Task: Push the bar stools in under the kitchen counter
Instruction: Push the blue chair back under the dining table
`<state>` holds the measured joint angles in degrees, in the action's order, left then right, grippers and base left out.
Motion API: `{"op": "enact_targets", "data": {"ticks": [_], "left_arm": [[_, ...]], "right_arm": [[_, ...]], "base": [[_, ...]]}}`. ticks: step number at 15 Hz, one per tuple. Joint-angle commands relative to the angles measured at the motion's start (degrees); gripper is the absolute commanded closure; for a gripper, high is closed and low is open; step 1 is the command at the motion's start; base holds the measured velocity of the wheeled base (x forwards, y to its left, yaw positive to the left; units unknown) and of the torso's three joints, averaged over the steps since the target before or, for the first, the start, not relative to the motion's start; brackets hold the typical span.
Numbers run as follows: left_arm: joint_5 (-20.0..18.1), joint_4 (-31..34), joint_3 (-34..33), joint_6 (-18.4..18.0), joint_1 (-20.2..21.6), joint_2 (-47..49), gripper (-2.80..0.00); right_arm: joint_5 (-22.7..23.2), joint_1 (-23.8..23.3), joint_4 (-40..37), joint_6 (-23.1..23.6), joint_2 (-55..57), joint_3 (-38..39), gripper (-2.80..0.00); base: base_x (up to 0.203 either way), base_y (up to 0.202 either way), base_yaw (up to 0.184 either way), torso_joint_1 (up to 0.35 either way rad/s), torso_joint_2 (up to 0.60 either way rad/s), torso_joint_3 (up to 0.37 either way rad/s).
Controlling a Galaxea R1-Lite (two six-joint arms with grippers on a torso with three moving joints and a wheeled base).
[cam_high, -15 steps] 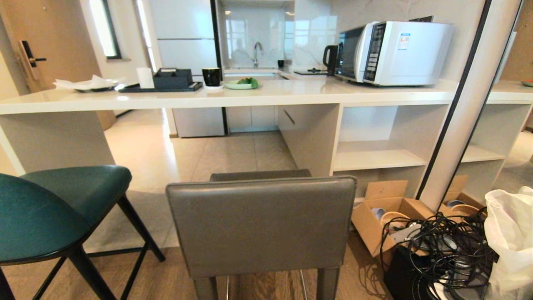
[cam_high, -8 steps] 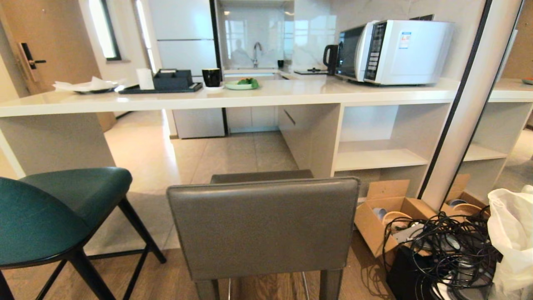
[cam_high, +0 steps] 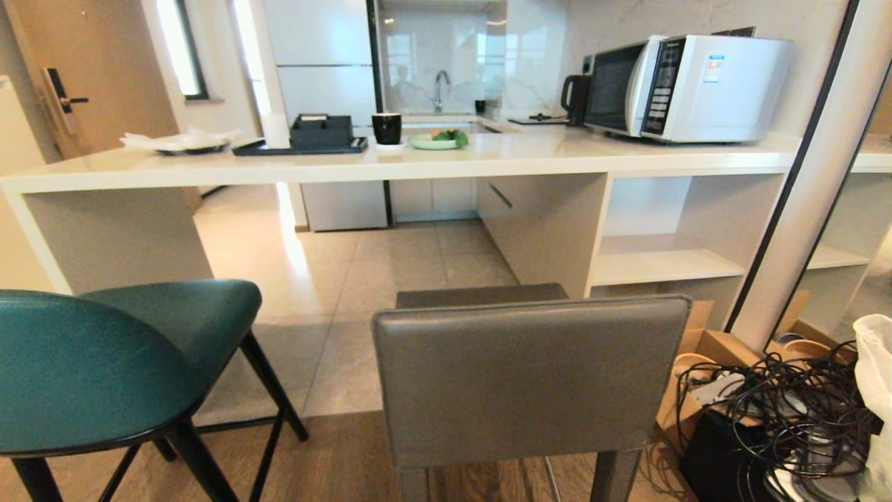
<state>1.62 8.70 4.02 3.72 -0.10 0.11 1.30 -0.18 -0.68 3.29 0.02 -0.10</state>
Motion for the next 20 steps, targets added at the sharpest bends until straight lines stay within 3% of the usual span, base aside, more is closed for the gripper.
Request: {"op": "enact_targets", "data": {"ticks": [1,20], "left_arm": [[0.05,0.08,0.02,0.06,0.01,-0.01,0.00],[0.05,0.26,0.11,0.32,0.01,0.07,0.00]], "right_arm": [[0.02,0.01,-0.02,0.05,-0.02,0.01,0.00],[0.02,0.01,-0.02,0.05,-0.02,0.01,0.00]], "base": [[0.000,0.203,0.001,-0.002,0.00,-0.002],[0.000,0.198,0.000,0.002,0.00,0.002]]}}
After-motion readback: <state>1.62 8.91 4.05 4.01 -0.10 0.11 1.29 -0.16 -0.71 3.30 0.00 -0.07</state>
